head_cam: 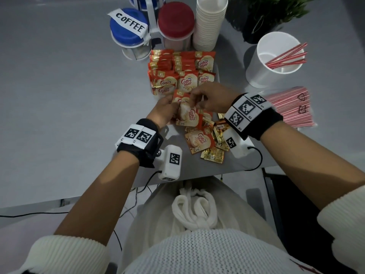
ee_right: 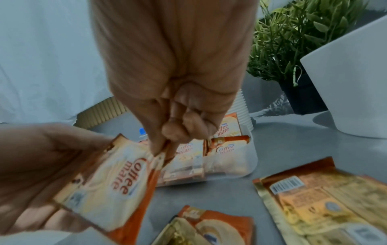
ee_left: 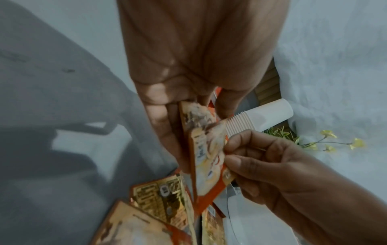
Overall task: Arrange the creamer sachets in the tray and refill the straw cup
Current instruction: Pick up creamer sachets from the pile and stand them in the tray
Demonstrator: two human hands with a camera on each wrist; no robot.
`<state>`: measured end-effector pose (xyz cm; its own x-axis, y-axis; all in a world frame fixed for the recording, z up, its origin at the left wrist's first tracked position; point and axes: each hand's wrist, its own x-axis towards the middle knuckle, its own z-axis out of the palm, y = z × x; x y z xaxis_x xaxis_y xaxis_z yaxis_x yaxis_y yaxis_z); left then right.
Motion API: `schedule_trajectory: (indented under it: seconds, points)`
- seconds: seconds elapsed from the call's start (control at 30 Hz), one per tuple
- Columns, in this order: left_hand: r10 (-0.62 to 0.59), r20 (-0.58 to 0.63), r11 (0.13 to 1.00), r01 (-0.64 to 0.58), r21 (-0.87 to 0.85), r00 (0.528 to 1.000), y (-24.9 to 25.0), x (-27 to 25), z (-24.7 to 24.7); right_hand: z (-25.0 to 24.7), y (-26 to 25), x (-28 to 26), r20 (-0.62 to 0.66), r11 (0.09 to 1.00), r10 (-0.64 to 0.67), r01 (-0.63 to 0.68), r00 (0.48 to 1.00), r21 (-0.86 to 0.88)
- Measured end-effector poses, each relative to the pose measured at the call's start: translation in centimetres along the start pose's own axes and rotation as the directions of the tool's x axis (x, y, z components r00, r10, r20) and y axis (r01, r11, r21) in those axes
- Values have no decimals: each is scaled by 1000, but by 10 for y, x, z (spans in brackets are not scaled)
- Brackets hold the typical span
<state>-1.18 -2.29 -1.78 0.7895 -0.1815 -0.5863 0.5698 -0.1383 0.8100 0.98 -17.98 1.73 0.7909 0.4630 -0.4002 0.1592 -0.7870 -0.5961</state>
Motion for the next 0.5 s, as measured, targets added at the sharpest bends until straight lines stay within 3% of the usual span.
schedule_trajectory:
  seconds: [0.1, 0.27, 0.37, 0.5]
  points:
    - [-11, 15, 998, 12, -54, 1000, 1, -2, 2, 3, 4, 6, -160, 998, 57, -59, 985, -3]
    - [34, 94, 999, -36, 23, 995, 0, -4, 4, 5, 3, 7, -271, 999, 53, -50, 961, 16]
    - [34, 117, 998, -39, 41, 993, -2, -5, 7, 8, 4, 5, -358, 992, 92, -52, 929, 119]
    - [67, 8, 997, -67, 37, 998, 0, -3, 7, 14, 12, 1, -393, 978, 153, -83, 907, 189]
